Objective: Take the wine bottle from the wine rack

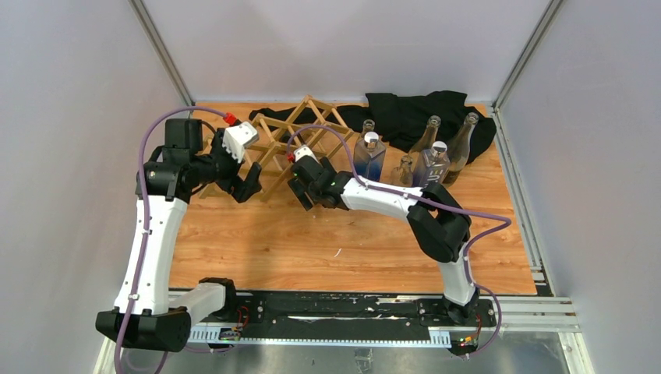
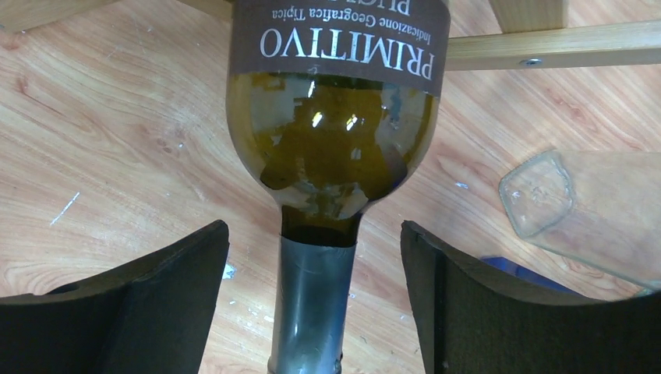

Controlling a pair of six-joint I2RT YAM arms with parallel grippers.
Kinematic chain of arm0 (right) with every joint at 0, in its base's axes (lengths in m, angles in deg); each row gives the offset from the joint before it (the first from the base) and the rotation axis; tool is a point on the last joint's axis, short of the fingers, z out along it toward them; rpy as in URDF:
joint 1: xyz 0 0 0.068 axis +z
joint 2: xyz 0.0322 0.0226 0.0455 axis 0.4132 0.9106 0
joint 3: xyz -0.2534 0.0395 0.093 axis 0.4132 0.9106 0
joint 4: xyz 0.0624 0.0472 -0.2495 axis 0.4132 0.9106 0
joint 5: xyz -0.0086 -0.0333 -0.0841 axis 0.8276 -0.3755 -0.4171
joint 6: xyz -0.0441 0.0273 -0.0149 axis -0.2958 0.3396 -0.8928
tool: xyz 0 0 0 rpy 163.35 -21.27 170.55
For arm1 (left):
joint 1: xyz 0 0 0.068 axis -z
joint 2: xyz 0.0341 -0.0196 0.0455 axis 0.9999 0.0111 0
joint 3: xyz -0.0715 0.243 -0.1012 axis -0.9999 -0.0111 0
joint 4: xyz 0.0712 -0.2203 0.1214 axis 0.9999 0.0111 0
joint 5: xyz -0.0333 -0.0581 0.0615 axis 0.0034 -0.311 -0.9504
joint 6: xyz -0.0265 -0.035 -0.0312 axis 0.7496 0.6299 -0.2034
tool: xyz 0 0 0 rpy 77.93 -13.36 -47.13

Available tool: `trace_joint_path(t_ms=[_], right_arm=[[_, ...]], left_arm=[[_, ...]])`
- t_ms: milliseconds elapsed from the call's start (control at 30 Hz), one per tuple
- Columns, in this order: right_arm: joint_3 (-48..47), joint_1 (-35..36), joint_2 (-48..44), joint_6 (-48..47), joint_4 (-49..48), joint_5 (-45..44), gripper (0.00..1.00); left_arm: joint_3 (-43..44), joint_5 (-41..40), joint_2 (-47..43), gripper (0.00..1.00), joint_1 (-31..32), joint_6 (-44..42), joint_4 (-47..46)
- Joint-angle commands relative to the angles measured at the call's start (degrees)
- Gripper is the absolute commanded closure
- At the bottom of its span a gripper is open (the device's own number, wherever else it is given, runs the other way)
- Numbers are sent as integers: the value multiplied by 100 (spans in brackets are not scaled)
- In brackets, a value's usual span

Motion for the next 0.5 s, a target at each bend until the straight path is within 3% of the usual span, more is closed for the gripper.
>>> trace_joint_path(t_ms=[0, 300, 467], right_arm=[[-169, -111, 127, 191, -155, 79, 17], [-6, -137, 238, 269, -470, 182, 38], [-25, -159, 235, 483, -555, 421, 60]], left_arm=[[-64, 109, -60, 0, -52, -196, 157], [-373, 350, -319, 0, -57, -649, 257], [-621, 360, -317, 0, -61, -973, 255]])
